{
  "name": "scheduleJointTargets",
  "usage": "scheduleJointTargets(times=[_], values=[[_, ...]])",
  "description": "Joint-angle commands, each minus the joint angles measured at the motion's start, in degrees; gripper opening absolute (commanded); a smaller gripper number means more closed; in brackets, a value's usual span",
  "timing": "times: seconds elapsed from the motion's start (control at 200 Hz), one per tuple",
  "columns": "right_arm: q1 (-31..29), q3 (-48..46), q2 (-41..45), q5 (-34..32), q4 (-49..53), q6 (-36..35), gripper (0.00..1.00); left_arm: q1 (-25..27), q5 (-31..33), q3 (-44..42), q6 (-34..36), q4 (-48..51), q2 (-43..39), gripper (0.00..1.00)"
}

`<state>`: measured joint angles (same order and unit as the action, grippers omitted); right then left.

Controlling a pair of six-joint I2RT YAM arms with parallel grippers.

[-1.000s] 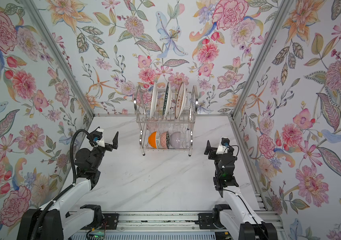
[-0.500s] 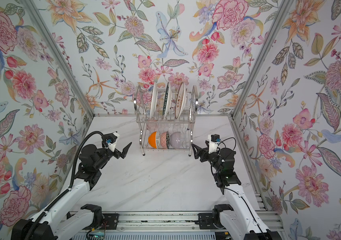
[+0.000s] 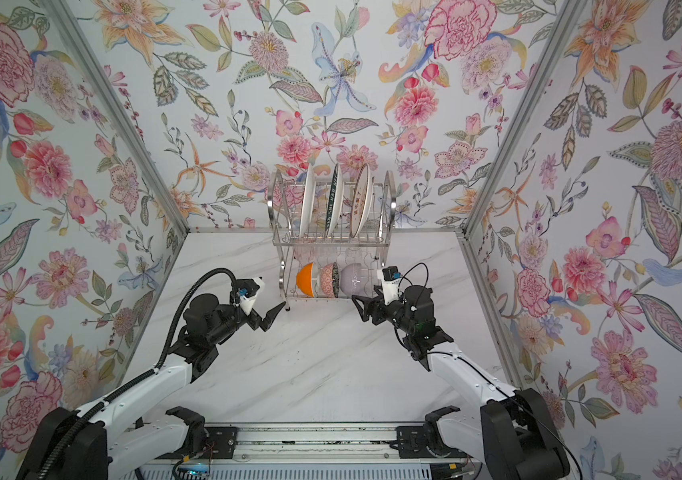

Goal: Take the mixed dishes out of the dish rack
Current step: 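Raise both grippers and move them toward the lower rack bowls, then insert the right gripper fingers around the lavender bowl's rim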

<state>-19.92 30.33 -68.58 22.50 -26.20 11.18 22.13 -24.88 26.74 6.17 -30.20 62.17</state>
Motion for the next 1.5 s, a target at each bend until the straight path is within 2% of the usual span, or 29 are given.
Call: scheduleJointTargets(times=[0.0,0.521,0.951,1.081,1.496], values=[[-0.48,1.84,-3.2,-1.72,-5.82,1.76,0.86,1.19,0.89,-1.07,-1.94,-5.28,1.22,0.99],[-0.71,7.72,-16.55,0.13,-9.57,5.02,0.82,3.97,1.74,-0.37,-2.88,-7.79,4.53,0.99],[-0.82,10.39,-21.81,0.84,-10.72,6.89,0.81,5.2,3.19,0.02,-4.02,-8.54,6.5,0.99],[-0.96,11.16,-23.23,1.58,-11.01,7.05,0.81,5.2,2.07,2.06,-3.07,-5.77,7.76,0.99],[-1.96,12.12,-27.22,3.25,-14.28,8.42,0.77,5.62,3.43,-0.92,-4.7,-8.87,6.55,0.99]])
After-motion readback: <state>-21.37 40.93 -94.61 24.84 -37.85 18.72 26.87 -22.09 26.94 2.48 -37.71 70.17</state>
